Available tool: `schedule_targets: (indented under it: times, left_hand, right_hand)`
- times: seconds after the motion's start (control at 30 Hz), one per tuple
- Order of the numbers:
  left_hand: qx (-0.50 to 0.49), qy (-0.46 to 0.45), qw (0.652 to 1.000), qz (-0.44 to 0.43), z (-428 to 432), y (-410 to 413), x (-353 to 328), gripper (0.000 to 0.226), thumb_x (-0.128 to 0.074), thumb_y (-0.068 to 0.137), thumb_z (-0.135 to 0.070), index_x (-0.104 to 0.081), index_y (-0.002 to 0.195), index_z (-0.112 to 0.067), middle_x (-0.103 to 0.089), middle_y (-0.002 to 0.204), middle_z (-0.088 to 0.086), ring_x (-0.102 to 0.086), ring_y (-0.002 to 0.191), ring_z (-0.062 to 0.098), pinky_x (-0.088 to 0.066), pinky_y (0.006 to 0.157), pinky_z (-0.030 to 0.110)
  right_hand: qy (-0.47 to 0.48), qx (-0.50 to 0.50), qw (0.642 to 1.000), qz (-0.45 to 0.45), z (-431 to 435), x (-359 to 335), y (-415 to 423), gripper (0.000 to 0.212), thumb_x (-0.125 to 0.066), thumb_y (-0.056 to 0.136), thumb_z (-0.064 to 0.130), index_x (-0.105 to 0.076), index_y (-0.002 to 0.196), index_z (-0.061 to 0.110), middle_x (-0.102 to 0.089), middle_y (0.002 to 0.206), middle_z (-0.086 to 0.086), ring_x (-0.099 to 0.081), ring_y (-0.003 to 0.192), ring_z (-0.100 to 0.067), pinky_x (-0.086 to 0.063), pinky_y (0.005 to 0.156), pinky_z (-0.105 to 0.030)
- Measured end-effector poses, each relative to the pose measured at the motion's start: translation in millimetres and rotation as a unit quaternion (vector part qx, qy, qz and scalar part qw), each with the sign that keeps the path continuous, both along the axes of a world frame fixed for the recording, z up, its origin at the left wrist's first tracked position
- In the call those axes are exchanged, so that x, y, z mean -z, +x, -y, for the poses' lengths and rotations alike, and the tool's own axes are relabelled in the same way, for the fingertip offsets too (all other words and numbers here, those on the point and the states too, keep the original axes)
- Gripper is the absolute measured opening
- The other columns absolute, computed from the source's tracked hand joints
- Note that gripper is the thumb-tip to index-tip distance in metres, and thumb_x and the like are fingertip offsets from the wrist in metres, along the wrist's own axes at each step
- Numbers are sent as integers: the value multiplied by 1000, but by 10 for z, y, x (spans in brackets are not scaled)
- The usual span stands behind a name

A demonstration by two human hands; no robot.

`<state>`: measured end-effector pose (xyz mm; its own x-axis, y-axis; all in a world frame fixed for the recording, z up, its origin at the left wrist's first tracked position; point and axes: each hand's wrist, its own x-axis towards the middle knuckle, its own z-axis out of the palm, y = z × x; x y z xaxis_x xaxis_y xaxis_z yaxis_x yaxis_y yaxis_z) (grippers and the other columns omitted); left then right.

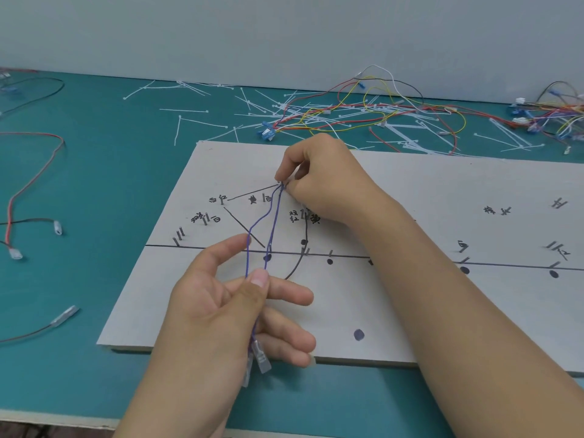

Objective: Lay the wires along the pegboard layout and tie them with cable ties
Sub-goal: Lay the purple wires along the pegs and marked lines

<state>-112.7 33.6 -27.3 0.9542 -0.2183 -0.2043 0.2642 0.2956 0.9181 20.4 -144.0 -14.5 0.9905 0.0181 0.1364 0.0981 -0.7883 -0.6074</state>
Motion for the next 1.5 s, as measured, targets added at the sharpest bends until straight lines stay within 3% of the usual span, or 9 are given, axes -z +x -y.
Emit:
schedule_targets:
  times: [0.23, 0.4, 0.63, 0.73, 0.97, 1.03, 1.1, 1.33, 1.5]
  left_hand:
    - [-25, 85, 995, 51, -42, -109, 1, 24, -51, 104, -4, -66, 118, -17, -75, 74, 21, -59, 34, 37, -51, 36, 39]
    - [-68, 93, 992, 46, 0, -171, -24, 24, -54, 99, 1, -75, 105, -7, -74, 70, 22, -55, 29, 33, -45, 30, 29]
    - [-56, 162, 984, 50, -20, -141, 20, 33, -62, 96, 2, -85, 87, -19, -76, 70, 14, -53, 28, 27, -38, 29, 20]
    - [-54, 188, 978, 70, -94, -94, 10, 36, -67, 93, -1, -85, 84, -31, -76, 70, 12, -51, 30, 24, -43, 32, 25]
    - [-40, 272, 956, 102, -285, -21, -20, 21, -78, 83, -12, -83, 74, -31, -74, 64, 7, -44, 30, 18, -41, 34, 25]
    - [-38, 283, 951, 123, -367, 27, -92, 10, -91, 71, -25, -82, 72, -26, -66, 53, 7, -43, 29, 17, -41, 37, 23]
    - [-51, 299, 941, 149, -500, 127, -153, 21, -86, 61, -39, -80, 71, -22, -57, 43, 5, -39, 27, 16, -38, 40, 17]
    - [41, 342, 922, 178, -992, 713, -296, 16, -87, 72, -33, -81, 79, -19, -63, 51, 9, -49, 34, 13, -41, 38, 16]
    - [117, 362, 899, 216, -1038, 1234, -346, 55, -90, 56, -63, -83, 87, -19, -69, 60, 11, -55, 46, 12, -47, 48, 17]
  right_hand:
    - [47, -24, 998, -37, 26, -42, -70, 10, -67, 82, 19, -74, 86, 26, -63, 73, 16, -56, 59, 10, -38, 48, -4]
    - [55, -93, 991, -80, 74, -65, -122, 10, -79, 79, 34, -75, 88, 32, -68, 102, -3, -64, 90, -17, -56, 85, -36]
    - [36, -166, 977, -125, 131, -114, -180, 22, -87, 73, 42, -77, 92, 41, -53, 123, 15, -44, 129, -15, -36, 113, -43]
    - [23, -177, 975, -134, 149, -121, -223, 21, -87, 72, 44, -76, 90, 46, -47, 127, 24, -38, 134, -9, -32, 114, -41]
    - [-49, -161, 976, -136, 70, -123, -284, 28, -86, 69, 50, -71, 92, 46, -42, 133, 25, -33, 130, -14, -34, 112, -45]
    - [-58, -156, 976, -137, 47, -129, -295, 31, -85, 70, 51, -68, 95, 46, -41, 134, 23, -33, 129, -18, -36, 110, -46]
    - [-62, -152, 977, -138, 36, -141, -302, 38, -85, 71, 51, -63, 102, 46, -41, 136, 22, -34, 128, -20, -37, 109, -46]
    - [-73, -145, 977, -139, 17, -136, -312, 52, -84, 72, 51, -53, 113, 47, -38, 136, 20, -35, 124, -20, -42, 103, -46]
    - [-70, -134, 977, -148, 23, -128, -298, 53, -84, 70, 54, -52, 112, 48, -41, 133, 18, -36, 124, -22, -42, 103, -47]
